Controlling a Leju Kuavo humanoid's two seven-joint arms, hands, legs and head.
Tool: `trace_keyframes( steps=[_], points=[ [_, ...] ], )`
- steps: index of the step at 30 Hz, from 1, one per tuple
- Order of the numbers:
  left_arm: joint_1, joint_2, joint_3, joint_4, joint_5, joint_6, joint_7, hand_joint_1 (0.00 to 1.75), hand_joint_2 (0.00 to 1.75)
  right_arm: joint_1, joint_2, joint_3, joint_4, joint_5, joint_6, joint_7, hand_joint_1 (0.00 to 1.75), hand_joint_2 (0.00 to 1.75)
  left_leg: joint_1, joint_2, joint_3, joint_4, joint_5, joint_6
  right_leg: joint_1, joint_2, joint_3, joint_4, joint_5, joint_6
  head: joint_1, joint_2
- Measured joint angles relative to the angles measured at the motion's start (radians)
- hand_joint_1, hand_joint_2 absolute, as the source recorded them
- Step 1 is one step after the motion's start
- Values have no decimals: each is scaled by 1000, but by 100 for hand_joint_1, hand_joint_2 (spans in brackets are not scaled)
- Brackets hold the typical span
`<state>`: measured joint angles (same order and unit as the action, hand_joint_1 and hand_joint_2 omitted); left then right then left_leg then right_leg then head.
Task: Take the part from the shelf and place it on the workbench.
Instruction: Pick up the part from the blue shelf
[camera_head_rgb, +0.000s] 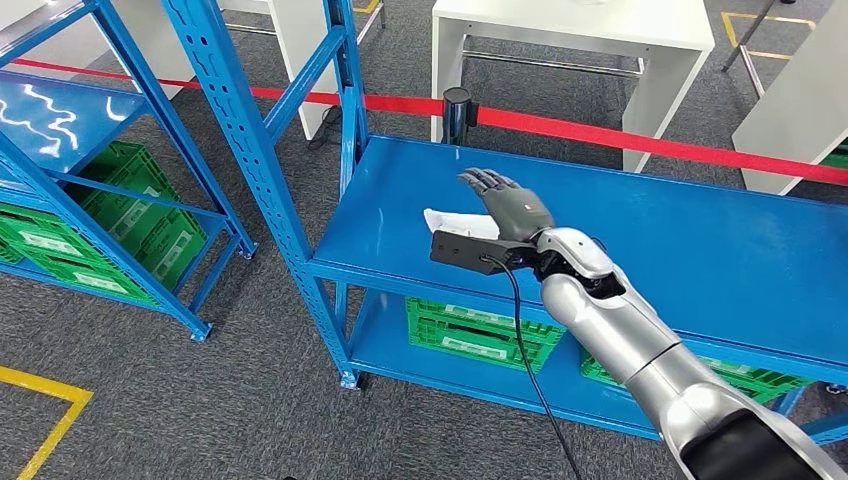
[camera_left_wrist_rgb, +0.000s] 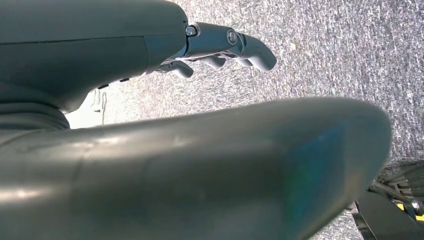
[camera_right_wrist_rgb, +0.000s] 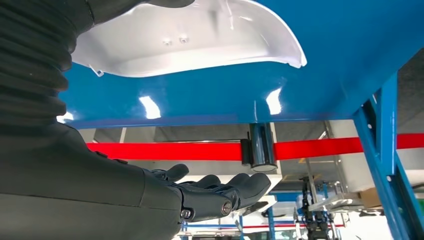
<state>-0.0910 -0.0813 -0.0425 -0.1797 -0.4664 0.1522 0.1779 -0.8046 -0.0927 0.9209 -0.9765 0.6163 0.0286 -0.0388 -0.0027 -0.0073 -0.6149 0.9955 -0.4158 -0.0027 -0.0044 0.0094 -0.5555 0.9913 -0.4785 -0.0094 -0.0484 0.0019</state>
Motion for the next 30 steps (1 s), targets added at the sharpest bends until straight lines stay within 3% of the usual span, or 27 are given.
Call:
trace_keyframes(
  steps=[14, 30],
  points=[
    [-2, 0, 6, 0, -15, -9, 9, 0, 0, 2, -14, 49, 32, 63, 146, 83, 0, 175, 0, 0, 1, 0, 0, 0, 0, 0, 1, 0, 0, 0, 0, 0],
    [-4, 0, 16, 0, -24, -14, 17, 0, 0, -2, -32, 96, 105, 112, 191, 125, 0, 175, 0, 0, 2, 0, 0, 0, 0, 0, 2, 0, 0, 0, 0, 0]
  ],
)
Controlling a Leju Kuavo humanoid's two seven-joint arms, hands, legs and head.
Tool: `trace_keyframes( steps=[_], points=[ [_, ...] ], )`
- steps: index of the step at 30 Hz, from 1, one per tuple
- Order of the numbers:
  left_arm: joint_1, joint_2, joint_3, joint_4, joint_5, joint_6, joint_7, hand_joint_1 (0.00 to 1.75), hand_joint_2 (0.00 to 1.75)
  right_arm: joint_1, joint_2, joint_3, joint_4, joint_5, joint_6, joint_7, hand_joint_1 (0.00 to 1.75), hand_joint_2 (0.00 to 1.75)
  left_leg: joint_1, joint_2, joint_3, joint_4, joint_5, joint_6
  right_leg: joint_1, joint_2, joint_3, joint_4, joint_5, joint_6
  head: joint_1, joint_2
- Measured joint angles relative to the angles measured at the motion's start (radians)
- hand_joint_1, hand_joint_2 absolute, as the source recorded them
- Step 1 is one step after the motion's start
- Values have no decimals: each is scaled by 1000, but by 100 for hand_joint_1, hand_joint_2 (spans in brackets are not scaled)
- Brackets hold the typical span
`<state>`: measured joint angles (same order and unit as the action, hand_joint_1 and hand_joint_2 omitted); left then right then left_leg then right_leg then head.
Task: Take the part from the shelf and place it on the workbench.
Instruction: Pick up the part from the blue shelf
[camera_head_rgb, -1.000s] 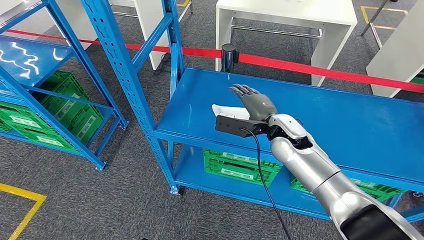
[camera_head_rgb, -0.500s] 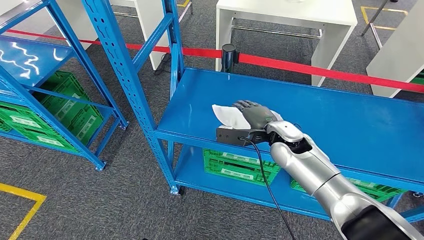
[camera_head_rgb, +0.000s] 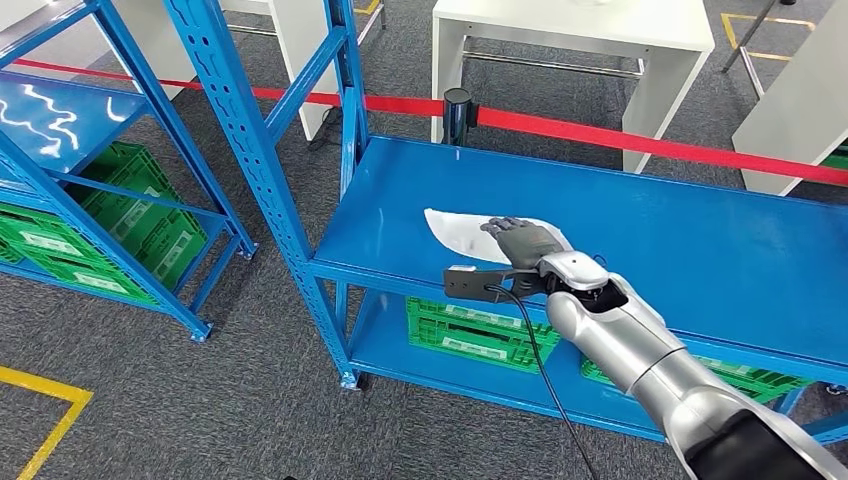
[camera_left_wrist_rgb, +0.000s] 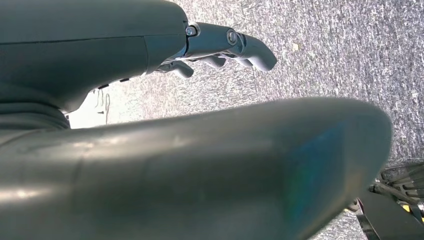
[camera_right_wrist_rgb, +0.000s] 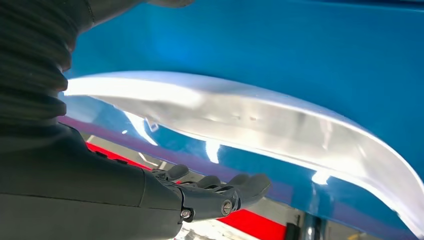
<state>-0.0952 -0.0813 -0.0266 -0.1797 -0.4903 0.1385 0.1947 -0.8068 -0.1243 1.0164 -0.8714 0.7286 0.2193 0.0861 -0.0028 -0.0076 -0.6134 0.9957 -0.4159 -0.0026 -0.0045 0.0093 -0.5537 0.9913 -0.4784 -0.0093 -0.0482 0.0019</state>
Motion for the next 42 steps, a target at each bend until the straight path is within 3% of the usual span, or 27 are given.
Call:
trace_keyframes(
  steps=[16, 17, 20, 21, 42],
  points=[
    [-1, 0, 1, 0, -2, 0, 7, 0, 0, -10, -11, 30, 34, 34, 8, 37, 0, 175, 0, 0, 0, 0, 0, 0, 0, 0, 0, 0, 0, 0, 0, 0],
    [-1, 0, 2, 0, -2, 0, 7, 0, 0, -11, -13, 33, 38, 39, 5, 42, 35, 175, 0, 0, 0, 0, 0, 0, 0, 0, 0, 0, 0, 0, 0, 0],
    [0, 0, 4, 0, -2, 0, 7, 0, 0, -12, -17, 38, 51, 58, -14, 59, 166, 175, 0, 0, 0, 0, 0, 0, 0, 0, 1, 0, 0, 0, 0, 0],
    [0, 0, 6, 0, -2, 0, 6, 0, 0, -12, -18, 39, 56, 64, -23, 65, 175, 175, 0, 0, 0, 0, 0, 0, 0, 0, 1, 0, 0, 0, 0, 0],
    [9, -1, 26, 0, 0, 2, -17, 0, 0, -19, -16, 40, 102, 97, -80, 79, 175, 175, 0, -1, 3, 0, 0, 0, 0, -2, 4, 0, 0, 0, 0, 0]
  ],
)
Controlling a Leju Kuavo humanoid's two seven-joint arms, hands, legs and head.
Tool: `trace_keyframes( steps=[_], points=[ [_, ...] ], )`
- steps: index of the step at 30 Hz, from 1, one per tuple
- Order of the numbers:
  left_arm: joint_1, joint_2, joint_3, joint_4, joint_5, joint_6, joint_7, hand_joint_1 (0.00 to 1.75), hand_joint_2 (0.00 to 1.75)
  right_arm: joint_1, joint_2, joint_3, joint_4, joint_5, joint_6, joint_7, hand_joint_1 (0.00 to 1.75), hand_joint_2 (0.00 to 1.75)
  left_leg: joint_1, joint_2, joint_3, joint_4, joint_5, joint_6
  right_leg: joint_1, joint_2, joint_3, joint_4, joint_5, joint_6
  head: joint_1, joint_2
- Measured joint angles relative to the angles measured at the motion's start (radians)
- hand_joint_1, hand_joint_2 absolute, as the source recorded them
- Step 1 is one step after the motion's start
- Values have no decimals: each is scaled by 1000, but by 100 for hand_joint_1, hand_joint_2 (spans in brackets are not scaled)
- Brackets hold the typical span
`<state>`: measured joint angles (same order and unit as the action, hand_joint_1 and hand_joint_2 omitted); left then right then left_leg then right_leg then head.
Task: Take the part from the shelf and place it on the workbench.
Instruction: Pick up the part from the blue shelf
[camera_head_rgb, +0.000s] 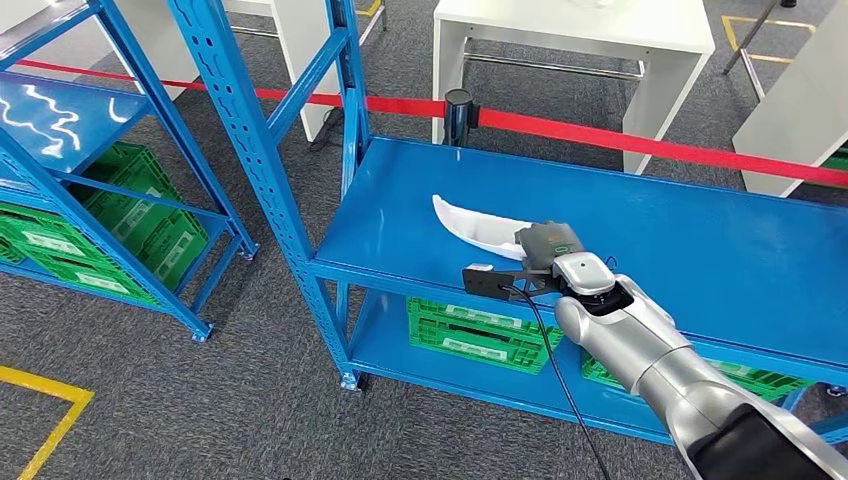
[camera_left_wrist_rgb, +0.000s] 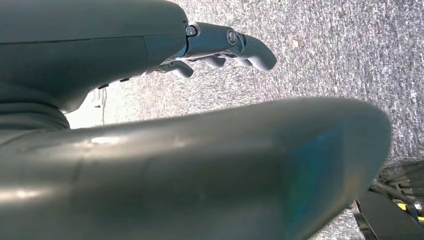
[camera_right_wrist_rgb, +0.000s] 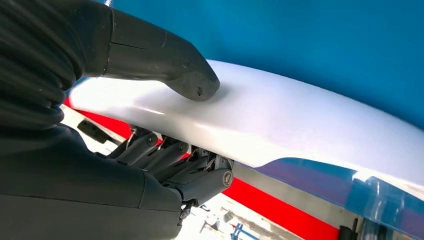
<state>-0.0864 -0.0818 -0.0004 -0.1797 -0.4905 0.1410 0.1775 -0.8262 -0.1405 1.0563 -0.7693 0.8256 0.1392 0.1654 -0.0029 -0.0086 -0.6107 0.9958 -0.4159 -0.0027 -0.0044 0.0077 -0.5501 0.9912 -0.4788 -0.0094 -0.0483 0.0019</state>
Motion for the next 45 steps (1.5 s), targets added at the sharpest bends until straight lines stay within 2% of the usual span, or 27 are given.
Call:
trace_keyframes(
  steps=[1, 5, 13, 18, 24, 29, 31, 32, 33, 34, 36, 37, 38, 39, 41, 42, 43, 45],
  points=[
    [0, 0, 0, 0, 0, 0, -1, 0, 0, 0, 0, 0, 0, 0, -1, -1, 175, 175, 0, 0, 0, 0, 0, 0, 0, 0, 0, 0, 0, 0, 0, 0],
    [2, -1, 5, 0, 11, 1, -19, 0, 175, 0, 3, 0, 5, 3, -4, -9, 175, 175, 0, 0, 1, 0, 0, 0, 0, 0, 1, 0, 0, 0, 0, 0],
    [10, -2, 44, 0, 43, 32, -55, 0, 175, 19, 2, -7, 10, 2, -39, -17, 175, 175, 0, 0, 3, 1, 0, 0, 0, 0, 3, 0, 0, 0, 0, 0],
    [17, -2, 52, 0, 41, 19, -44, 0, 175, 53, 1, -71, -18, -99, -126, -62, 175, 175, 0, 0, 3, 0, 0, 0, 0, 0, 3, 0, 0, 0, 0, 0],
    [19, -2, 66, 0, 35, 29, -47, 0, 175, 158, -20, -287, -214, -335, -232, -207, 175, 175, 0, -3, 3, 2, -1, 0, -1, -2, 3, -1, -1, 1, 0, 0],
    [28, 0, 80, 0, 37, 35, -56, 0, 175, 249, -68, -467, -415, -441, -269, -325, 175, 175, -7, -5, 3, 8, -13, 12, -7, -5, 9, -3, -6, 14, 0, 0],
    [32, 0, 85, 0, 41, 37, -60, 0, 175, 279, -79, -520, -476, -455, -276, -350, 175, 175, -4, -3, 9, 0, -7, 18, -8, -3, 11, -1, -8, 20, 0, 0],
    [32, 0, 87, 0, 44, 39, -62, 0, 175, 292, -83, -541, -501, -460, -280, -360, 175, 175, -1, -1, 13, -6, -3, 22, -9, -3, 8, 10, -18, 22, 1, 0],
    [32, -1, 90, 0, 48, 41, -64, 0, 175, 306, -86, -559, -522, -467, -285, -372, 175, 175, 2, 1, 16, -12, 2, 26, -9, -3, -4, 40, -41, 24, 2, 0],
    [33, -1, 94, 0, 52, 45, -67, 0, 175, 323, -88, -577, -544, -478, -290, -389, 175, 175, 3, 2, 17, -14, 3, 28, -10, -3, -27, 92, -74, 26, 2, 0],
    [35, -1, 103, 1, 59, 51, -74, 0, 175, 372, -89, -614, -590, -512, -295, -434, 175, 175, 4, 2, 14, -14, 4, 30, -13, -3, -92, 231, -142, 31, 3, 0],
    [38, -1, 107, 1, 62, 53, -78, 0, 175, 403, -89, -633, -616, -534, -293, -461, 175, 175, 5, 2, 12, -13, 4, 30, -15, -3, -113, 278, -155, 33, 3, 0],
    [42, -2, 110, 2, 64, 54, -82, 0, 175, 434, -88, -651, -642, -557, -289, -490, 175, 175, 7, 1, 9, -10, 4, 28, -17, -3, -117, 288, -147, 36, 3, 0],
    [45, -2, 114, 2, 65, 54, -84, 0, 175, 460, -87, -669, -667, -576, -286, -515, 175, 175, 9, 0, 5, -5, 4, 25, -21, -4, -100, 255, -121, 39, 3, 0],
    [49, -2, 118, 3, 65, 55, -86, 0, 175, 499, -83, -699, -711, -619, -264, -552, 175, 175, 15, 0, -6, 11, 1, 12, -27, -5, -29, 125, -63, 47, 3, 0],
    [50, -2, 120, 3, 63, 55, -86, 0, 175, 516, -80, -712, -729, -652, -238, -570, 175, 175, 16, -1, -11, 19, 0, 3, -27, -3, -5, 79, -40, 45, 4, 0],
    [50, -1, 122, 3, 61, 55, -86, 0, 175, 534, -77, -723, -748, -697, -201, -593, 175, 175, 16, -2, -15, 27, -1, -6, -26, -1, 8, 53, -34, 40, 4, 0],
    [50, 0, 125, 4, 56, 55, -89, 0, 175, 579, -69, -742, -785, -787, -119, -651, 175, 175, 15, -6, -19, 32, 2, -23, -21, 4, -1, 55, -32, 20, 4, 0]
  ],
)
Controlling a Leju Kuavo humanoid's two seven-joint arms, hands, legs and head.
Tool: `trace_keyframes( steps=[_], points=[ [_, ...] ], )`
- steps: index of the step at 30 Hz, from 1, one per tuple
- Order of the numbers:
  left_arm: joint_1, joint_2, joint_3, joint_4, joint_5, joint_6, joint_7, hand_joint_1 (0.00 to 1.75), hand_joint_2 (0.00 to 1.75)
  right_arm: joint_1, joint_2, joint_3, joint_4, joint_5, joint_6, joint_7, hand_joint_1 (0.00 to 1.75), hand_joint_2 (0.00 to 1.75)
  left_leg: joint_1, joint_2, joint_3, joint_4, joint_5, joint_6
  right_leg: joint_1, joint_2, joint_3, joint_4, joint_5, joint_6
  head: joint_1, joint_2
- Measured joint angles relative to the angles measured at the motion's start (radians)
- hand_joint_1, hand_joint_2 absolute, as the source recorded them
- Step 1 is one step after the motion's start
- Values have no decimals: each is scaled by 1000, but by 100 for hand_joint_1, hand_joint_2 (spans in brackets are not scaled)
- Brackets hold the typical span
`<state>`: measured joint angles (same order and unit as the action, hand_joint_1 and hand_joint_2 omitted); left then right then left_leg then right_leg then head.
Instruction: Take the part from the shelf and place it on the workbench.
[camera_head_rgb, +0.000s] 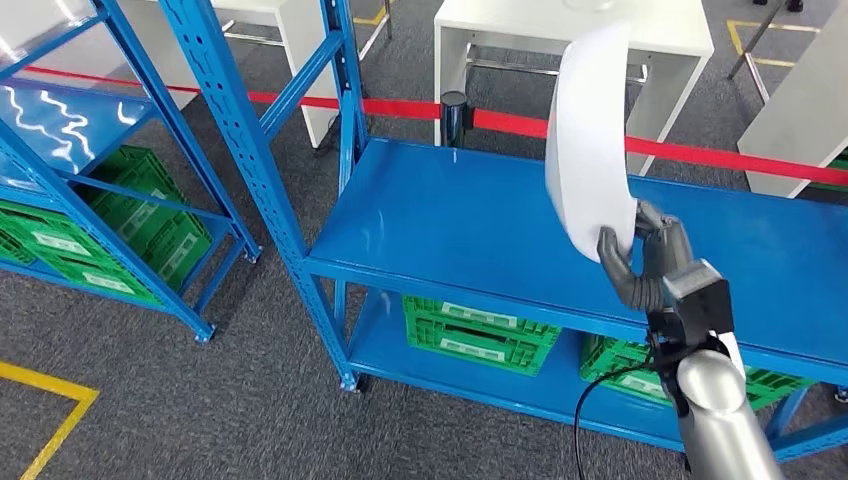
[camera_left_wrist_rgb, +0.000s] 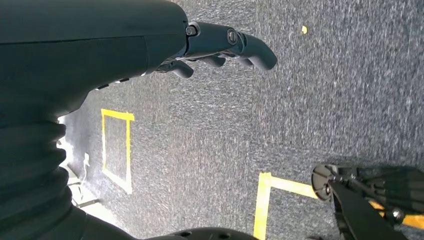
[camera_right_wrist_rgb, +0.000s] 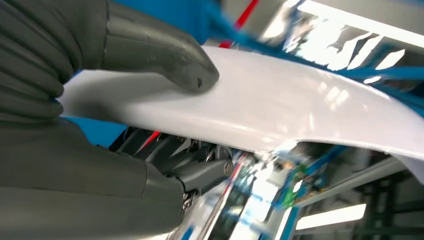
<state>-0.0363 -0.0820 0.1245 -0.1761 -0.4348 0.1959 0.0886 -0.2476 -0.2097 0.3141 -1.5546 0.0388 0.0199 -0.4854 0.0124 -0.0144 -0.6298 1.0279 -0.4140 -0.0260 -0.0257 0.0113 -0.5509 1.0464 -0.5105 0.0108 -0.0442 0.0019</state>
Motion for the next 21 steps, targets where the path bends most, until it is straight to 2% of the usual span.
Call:
trace_keyframes(
  steps=[2, 3, 4, 6, 7, 8, 9, 10, 12, 13, 14, 16, 17, 18, 19, 21],
  points=[
    [1, 0, 2, 0, -2, -1, -4, 0, 175, 46, 11, -16, -35, -75, 72, -51, 175, 175, 3, 0, -10, 8, -6, -14, -1, -4, -10, -1, 4, -20, -1, 0],
    [2, -1, 3, 1, -3, -1, -5, 0, 175, 67, 18, -22, -48, -113, 110, -66, 175, 175, 4, 2, -20, 29, -30, -19, -1, -6, -17, -2, 12, -29, -1, 0],
    [2, -3, 3, 1, -5, -1, -6, 0, 175, 85, 25, -28, -58, -149, 148, -76, 175, 175, 5, 4, -33, 67, -69, -22, -1, -7, -26, -3, 20, -37, -2, 0],
    [-1, -5, 3, 1, -14, 5, -8, 0, 175, 119, 43, -37, -73, -202, 204, -84, 175, 175, 5, 8, -64, 182, -160, -24, 3, -8, -45, -2, 34, -45, -3, 0],
    [-2, -6, 3, 1, -20, 13, -11, 0, 175, 135, 53, -42, -79, -217, 218, -86, 175, 175, 5, 8, -71, 232, -186, -23, 7, -8, -55, -2, 42, -46, -3, 0],
    [-3, -6, 3, 1, -26, 25, -16, 0, 175, 152, 64, -47, -85, -229, 230, -88, 175, 175, 4, 8, -64, 256, -193, -21, 11, -9, -66, -2, 50, -47, -3, 0],
    [-3, -7, 3, 1, -30, 39, -23, 0, 175, 167, 75, -50, -89, -238, 239, -90, 175, 175, 2, 8, -42, 248, -181, -16, 15, -9, -78, -1, 59, -48, -3, 0],
    [-3, -8, 3, 0, -31, 50, -30, 0, 175, 178, 84, -54, -91, -241, 245, -92, 175, 175, -2, 8, -2, 204, -158, -8, 19, -9, -90, -1, 68, -48, -3, 0],
    [-5, -8, 4, 0, -24, 67, -45, 0, 175, 192, 99, -59, -97, -235, 246, -97, 175, 175, -13, 10, 95, 72, -137, 12, 23, -8, -106, -2, 87, -45, -2, 0],
    [-6, -8, 5, -1, -19, 72, -51, 0, 175, 198, 105, -63, -101, -228, 237, -99, 175, 175, -19, 12, 127, 21, -135, 18, 22, -8, -109, -4, 95, -41, -2, 0],
    [-7, -9, 6, -1, -15, 75, -55, 0, 175, 206, 113, -68, -105, -222, 227, -100, 175, 175, -24, 13, 143, -9, -138, 23, 20, -9, -108, -7, 102, -35, -2, 0],
    [-6, -8, 8, -1, -12, 76, -57, 0, 175, 231, 129, -80, -117, -224, 211, -109, 175, 175, -28, 13, 141, -25, -125, 32, 17, -12, -104, -17, 116, -19, -4, 0],
    [-5, -7, 9, -1, -12, 74, -57, 0, 175, 247, 135, -86, -124, -233, 217, -120, 175, 175, -26, 14, 139, -33, -114, 38, 16, -12, -106, -16, 113, -13, -4, 0],
    [-4, -6, 11, -1, -12, 73, -54, 0, 175, 261, 140, -93, -131, -245, 233, -131, 175, 175, -23, 16, 133, -40, -100, 43, 16, -11, -112, -3, 91, -8, -3, 0],
    [-3, -5, 14, 0, -10, 72, -51, 0, 175, 274, 144, -102, -137, -257, 257, -141, 175, 175, -19, 17, 125, -46, -85, 47, 16, -10, -124, 30, 51, -3, -1, 0],
    [-3, -2, 21, -1, -4, 71, -45, 0, 175, 292, 154, -123, -142, -268, 307, -141, 175, 175, -18, 21, 101, -47, -62, 52, 13, -9, -155, 147, -51, 4, 2, 0]
  ],
)
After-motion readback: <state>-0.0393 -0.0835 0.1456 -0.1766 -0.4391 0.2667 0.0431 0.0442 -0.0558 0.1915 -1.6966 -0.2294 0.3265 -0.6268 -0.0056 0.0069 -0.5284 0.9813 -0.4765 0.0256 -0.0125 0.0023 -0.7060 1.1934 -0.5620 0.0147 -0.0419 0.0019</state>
